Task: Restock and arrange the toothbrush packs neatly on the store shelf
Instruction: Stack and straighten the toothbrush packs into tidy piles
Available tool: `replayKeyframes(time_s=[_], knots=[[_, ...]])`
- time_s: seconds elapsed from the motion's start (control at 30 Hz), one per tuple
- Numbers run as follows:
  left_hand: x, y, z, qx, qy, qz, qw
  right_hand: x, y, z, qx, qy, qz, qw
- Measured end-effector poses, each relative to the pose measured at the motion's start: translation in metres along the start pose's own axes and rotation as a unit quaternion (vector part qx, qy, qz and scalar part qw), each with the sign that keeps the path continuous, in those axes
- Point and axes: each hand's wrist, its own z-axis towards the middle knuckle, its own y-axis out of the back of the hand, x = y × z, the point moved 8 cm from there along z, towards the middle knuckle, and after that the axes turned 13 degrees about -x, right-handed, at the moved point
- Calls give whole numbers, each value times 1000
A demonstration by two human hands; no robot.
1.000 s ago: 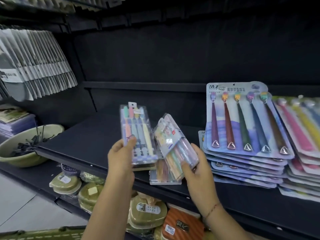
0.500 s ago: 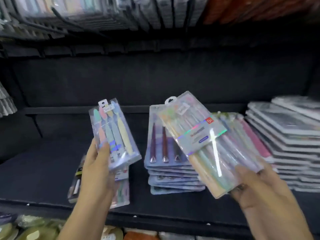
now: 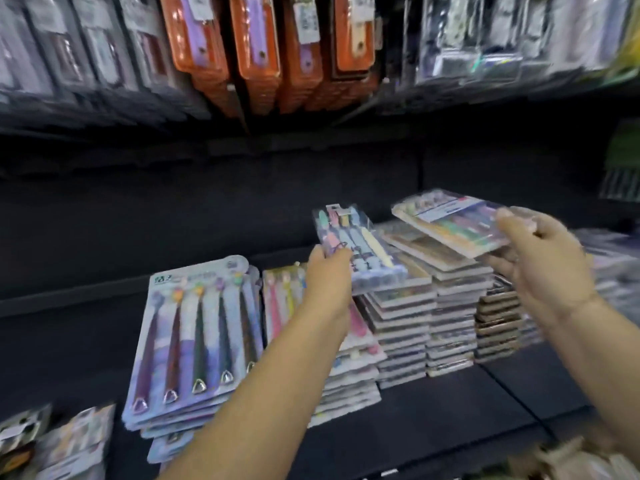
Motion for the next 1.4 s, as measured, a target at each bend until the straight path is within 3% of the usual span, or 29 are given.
replayKeyframes(time_s=[0.23, 0.5, 0.67, 0.8, 0.97, 1.17, 1.27, 1.4], knots=[[16, -35, 23, -72, 20, 145, 987, -17, -17, 32, 8, -7, -68, 998], [18, -58, 17, 23, 60, 58, 996, -28, -42, 1, 33, -79, -3, 996], [26, -61, 20, 51, 37, 37, 997, -24, -55, -10, 64, 18, -141, 988], [25, -62, 28, 54, 22, 44, 997, -12, -68, -9, 113, 134, -307, 935], [27, -55, 30, 47, 47, 28, 997, -6, -78, -4, 127, 180, -358, 907], [26, -39, 41, -14, 94, -18, 995, -16, -56, 28, 84, 41, -298, 950], [20, -30, 45, 3, 142, -36, 989, -15, -52, 28, 91, -18, -274, 957], [19, 3, 48, -9, 184, -75, 980, -19, -51, 13, 94, -173, -152, 968]])
